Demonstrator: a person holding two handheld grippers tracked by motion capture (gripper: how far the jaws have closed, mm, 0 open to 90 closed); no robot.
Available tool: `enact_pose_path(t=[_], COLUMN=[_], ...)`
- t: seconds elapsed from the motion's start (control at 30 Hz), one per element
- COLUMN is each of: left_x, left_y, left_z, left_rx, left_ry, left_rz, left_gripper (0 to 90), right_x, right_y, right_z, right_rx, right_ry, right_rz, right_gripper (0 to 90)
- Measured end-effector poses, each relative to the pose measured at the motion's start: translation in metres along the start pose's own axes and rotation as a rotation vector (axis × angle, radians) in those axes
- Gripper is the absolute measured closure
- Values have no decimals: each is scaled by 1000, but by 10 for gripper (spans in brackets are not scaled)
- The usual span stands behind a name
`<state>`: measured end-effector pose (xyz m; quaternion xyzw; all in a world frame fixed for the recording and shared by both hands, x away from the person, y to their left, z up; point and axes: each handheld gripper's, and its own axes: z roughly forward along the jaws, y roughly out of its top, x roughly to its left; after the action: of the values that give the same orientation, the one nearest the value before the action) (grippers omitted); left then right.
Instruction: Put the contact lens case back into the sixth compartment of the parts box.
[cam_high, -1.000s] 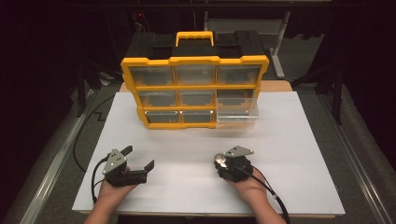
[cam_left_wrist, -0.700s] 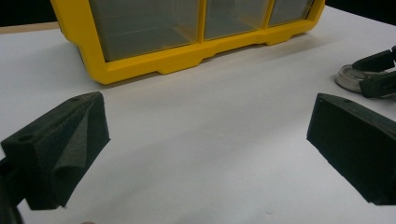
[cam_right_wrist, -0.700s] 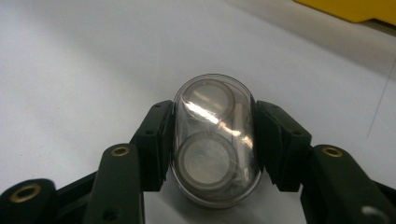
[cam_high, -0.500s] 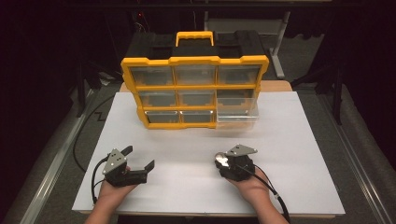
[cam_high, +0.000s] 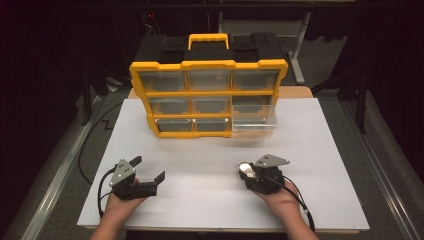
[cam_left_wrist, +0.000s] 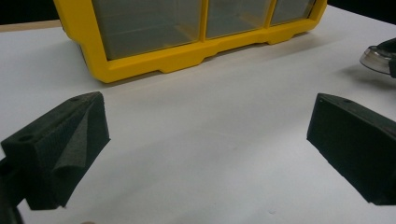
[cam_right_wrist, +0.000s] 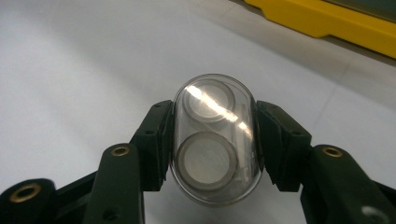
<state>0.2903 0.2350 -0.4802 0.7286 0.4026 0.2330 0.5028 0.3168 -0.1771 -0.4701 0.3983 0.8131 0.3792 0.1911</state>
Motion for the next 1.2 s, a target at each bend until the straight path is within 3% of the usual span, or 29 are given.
enact_pose_path(t=[0.33,0.87,1.2], left_x=[1,0,0], left_y=[0,0,0], left_z=[0,0,0], left_rx=[-2,-2,-3], left_ry=[1,4,2], left_rz=[-7,-5,-8], left_gripper=[3,3,3], right_x=[-17,-58,-59], right_y=[-9,-41,-39], right_z=[-21,-53,-57], right_rx=[-19,-18,-33], right_ry=[-8,-73,-61], right_rz=[21,86,74], right_gripper=[498,497,497])
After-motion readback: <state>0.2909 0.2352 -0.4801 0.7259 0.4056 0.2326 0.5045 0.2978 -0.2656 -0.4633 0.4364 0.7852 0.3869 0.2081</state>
